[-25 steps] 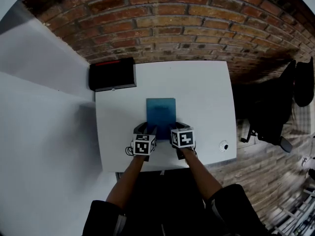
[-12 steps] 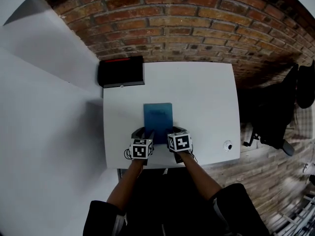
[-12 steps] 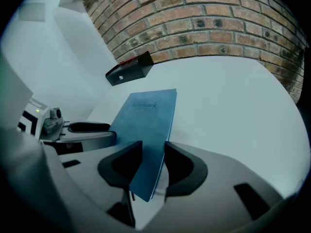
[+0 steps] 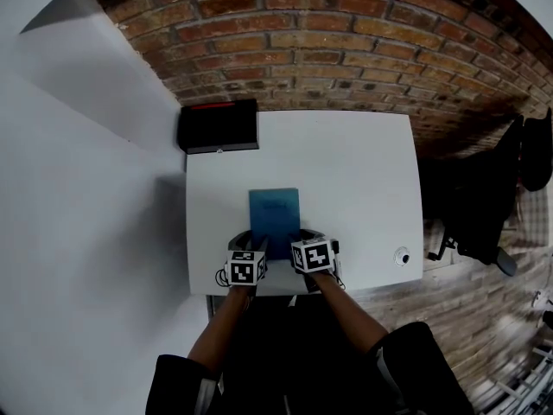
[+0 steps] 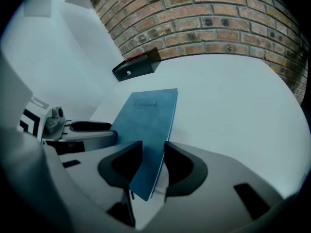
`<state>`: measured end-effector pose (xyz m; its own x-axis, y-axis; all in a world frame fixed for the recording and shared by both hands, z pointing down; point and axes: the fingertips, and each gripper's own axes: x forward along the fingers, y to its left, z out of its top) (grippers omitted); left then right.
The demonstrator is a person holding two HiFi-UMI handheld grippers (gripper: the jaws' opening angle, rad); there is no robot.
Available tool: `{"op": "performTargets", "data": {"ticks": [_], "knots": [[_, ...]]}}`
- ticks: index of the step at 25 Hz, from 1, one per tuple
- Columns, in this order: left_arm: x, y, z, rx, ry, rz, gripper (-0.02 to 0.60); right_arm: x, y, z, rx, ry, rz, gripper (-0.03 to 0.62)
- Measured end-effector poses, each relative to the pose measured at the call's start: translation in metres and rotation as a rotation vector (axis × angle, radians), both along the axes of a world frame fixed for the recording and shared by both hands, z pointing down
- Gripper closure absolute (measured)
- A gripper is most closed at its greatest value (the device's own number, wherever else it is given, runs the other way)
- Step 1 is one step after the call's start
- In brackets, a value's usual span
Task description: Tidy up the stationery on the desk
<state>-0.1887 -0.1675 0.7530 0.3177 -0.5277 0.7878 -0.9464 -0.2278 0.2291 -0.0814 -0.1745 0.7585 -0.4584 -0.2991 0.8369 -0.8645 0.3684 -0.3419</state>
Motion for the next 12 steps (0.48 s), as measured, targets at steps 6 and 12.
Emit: {"op": "performTargets", "data": {"ticks": [6,12], "knots": [[-0.0057,0.0036,0.0015,-0.001,0.011,-0.021,0.367,-0.0044,0.0053,0.0026,0.002,-0.007,-0.009,0.437],[-0.0056,0.0037,0.0027,0.015,0.011,-0.018,0.367,-0.0039,0.005,0.0043,0.037,0.001,-0.005,0.439]]}}
